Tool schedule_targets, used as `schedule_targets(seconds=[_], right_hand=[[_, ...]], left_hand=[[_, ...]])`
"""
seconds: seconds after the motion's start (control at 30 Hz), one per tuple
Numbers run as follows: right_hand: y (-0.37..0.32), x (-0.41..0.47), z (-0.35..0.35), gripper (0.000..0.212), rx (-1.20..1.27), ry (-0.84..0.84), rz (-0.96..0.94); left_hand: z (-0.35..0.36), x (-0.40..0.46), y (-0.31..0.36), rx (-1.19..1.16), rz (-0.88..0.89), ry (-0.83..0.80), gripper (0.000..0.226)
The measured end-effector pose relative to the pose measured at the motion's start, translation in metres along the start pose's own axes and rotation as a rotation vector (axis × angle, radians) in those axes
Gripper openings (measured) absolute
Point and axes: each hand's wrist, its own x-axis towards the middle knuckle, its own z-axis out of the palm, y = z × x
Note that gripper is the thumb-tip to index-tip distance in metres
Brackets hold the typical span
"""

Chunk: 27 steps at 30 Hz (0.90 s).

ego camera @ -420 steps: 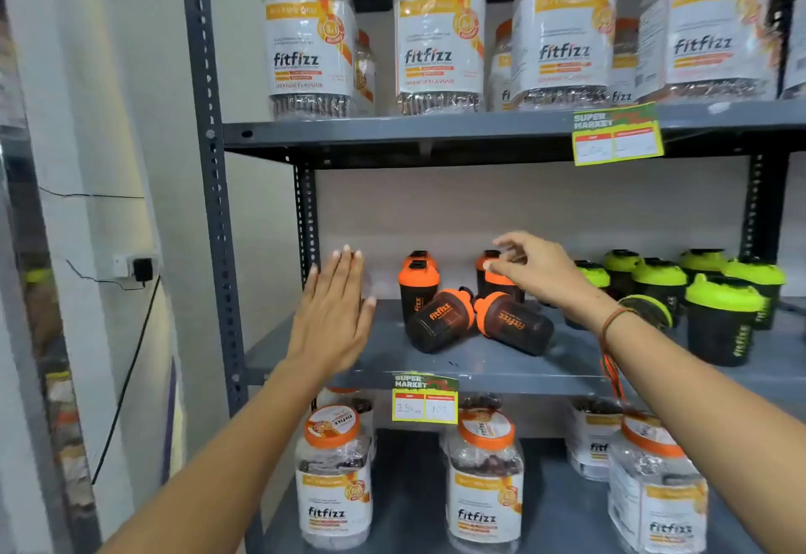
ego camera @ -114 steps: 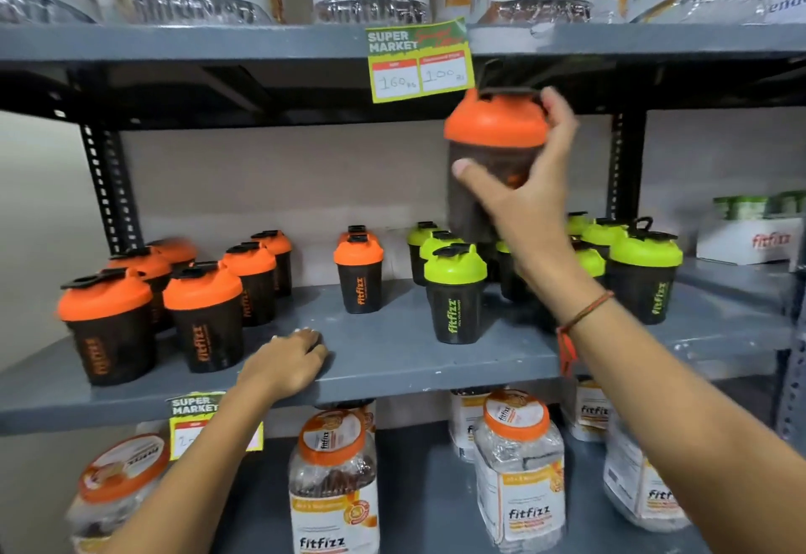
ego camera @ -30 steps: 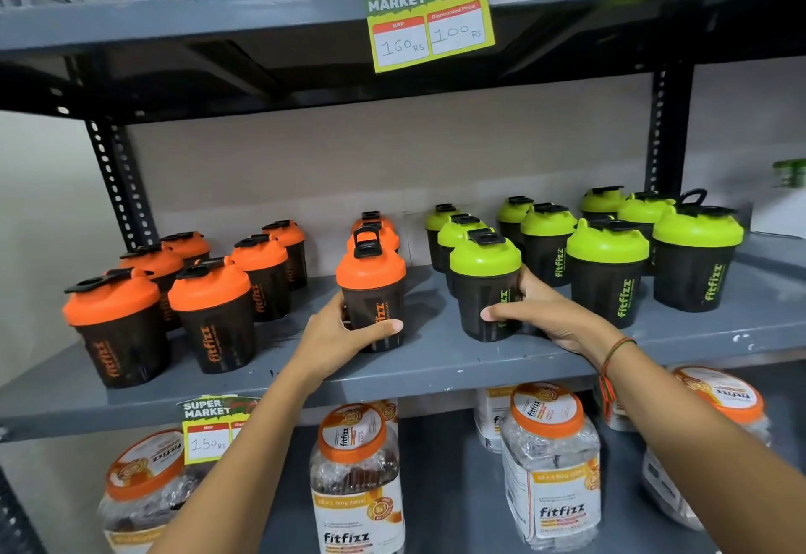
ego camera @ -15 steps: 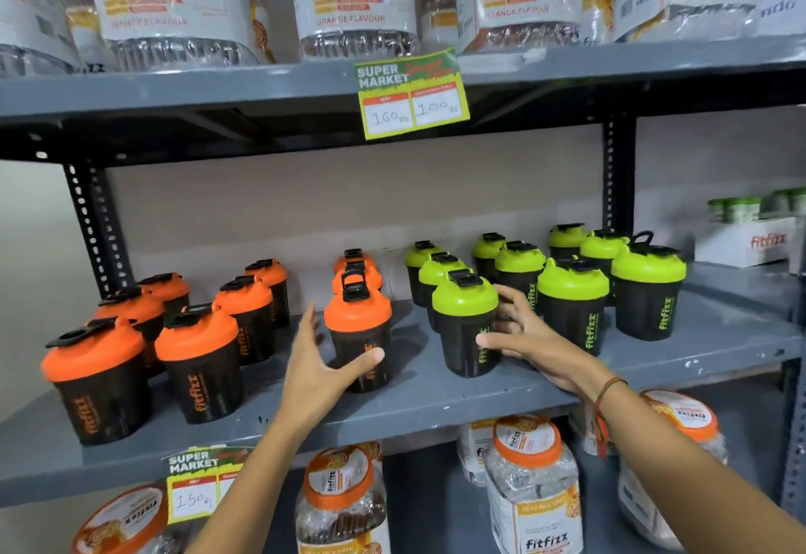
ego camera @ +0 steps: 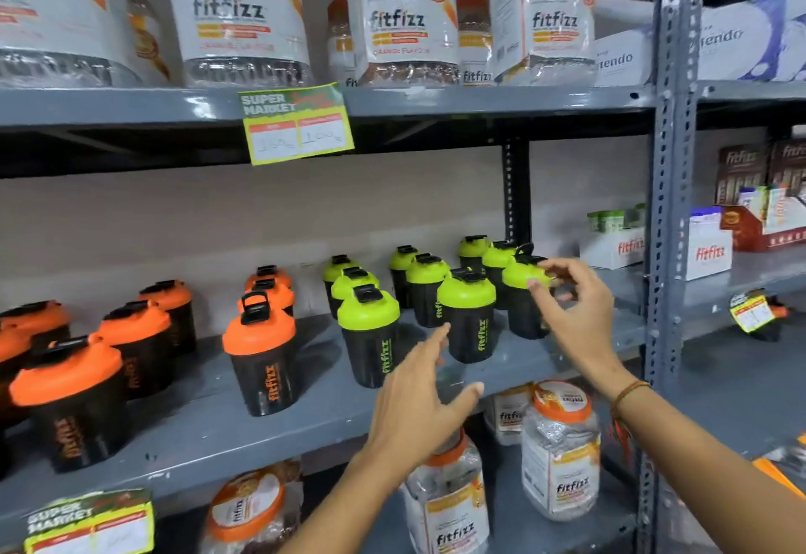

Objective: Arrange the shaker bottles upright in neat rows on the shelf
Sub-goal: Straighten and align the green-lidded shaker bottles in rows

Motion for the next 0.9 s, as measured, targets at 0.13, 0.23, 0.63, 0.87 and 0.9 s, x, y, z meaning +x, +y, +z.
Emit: schedule_targets(seconds=[0.13,0.23,0.63,0.87,0.9], right_hand=[[0.062,0.017,-0.008,0.071,-0.04,-0.13,0.278],[0.103,0.029,-0.004,0.108,-0.002,-0.358,0.436],[0.16,0.055,0.006,0.113,0.354,-0.866,0.456],[0.166,0.055,0.002,0.114,0.351,-0.812,0.486],[0.167,0.055,0.001,0.113,0.339,-0.801,0.48]], left_hand=[[0.039,0.03,-0.013,0.031,-0.349,-0.21,0.112],[0.059,0.055,-0.024,-0.059,-0.538,-0.204,0.128],[0.083,0.088,-0.04,-0.293,-0.653,-0.052,0.087],[0.086,0.085,-0.041,-0.306,-0.639,-0.045,0.074],[0.086,0.085,-0.04,-0.304,-0.633,-0.049,0.074]])
